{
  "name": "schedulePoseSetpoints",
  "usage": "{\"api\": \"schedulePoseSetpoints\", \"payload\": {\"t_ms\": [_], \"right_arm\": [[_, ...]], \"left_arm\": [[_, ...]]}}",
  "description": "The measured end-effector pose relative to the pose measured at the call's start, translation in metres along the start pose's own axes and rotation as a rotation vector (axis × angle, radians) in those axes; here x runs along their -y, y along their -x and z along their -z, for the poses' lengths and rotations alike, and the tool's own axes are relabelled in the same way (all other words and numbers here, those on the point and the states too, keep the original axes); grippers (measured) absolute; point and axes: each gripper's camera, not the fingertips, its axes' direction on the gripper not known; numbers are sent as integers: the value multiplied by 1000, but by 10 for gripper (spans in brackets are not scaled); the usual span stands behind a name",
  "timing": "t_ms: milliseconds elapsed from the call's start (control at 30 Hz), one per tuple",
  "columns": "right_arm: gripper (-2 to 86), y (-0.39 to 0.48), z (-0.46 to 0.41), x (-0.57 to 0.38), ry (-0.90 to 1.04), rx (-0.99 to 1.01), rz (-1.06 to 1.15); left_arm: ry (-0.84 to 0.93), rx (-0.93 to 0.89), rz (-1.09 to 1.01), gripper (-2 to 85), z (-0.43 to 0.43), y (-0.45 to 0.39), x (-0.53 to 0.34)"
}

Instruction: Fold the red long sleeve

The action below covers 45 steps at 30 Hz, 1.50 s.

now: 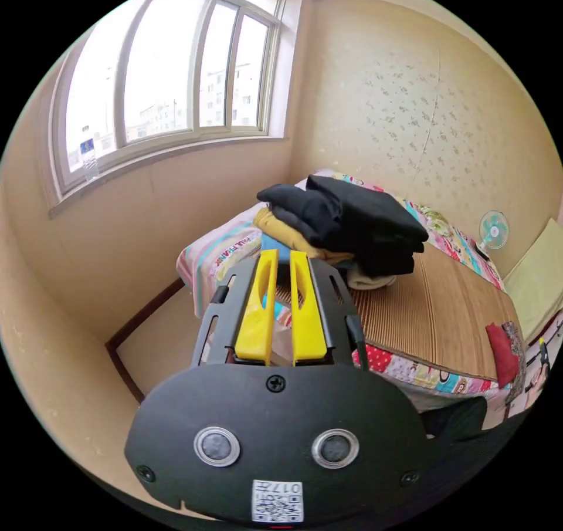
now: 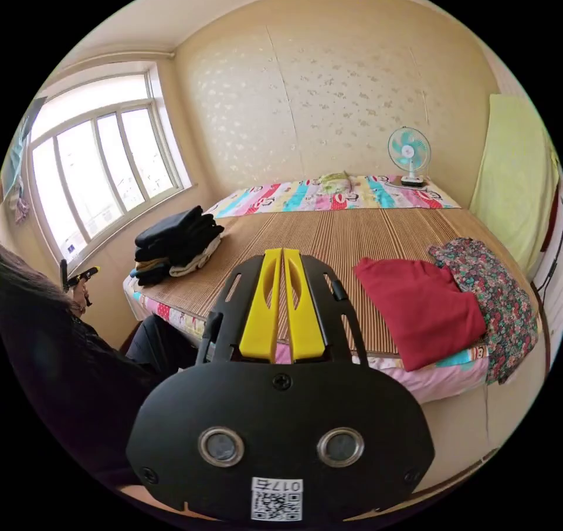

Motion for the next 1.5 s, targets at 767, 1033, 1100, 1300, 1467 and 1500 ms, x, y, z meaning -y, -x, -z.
{"api": "schedulePoseSetpoints", "payload": {"t_ms": [767,1033,1100,1300,1467,1500], "right_arm": [[98,-232,29,-82,-25,-244,-547],[51,-293,-80,-52,39,-260,-770],[31,-238,-88,-9,-75,-143,-608],[20,-40,-179,33,202,184,-91],[39,30,-178,6,323,525,16],[51,29,-161,7,286,489,15]], "left_arm": [[-131,-364,-55,66,144,-71,-43],[-37,-365,-23,67,138,-86,-45],[-38,-397,-2,66,141,-87,-40],[63,-401,-42,68,118,-117,-24],[179,-431,-80,79,88,-147,-20],[216,-423,-101,80,81,-153,-19]]}}
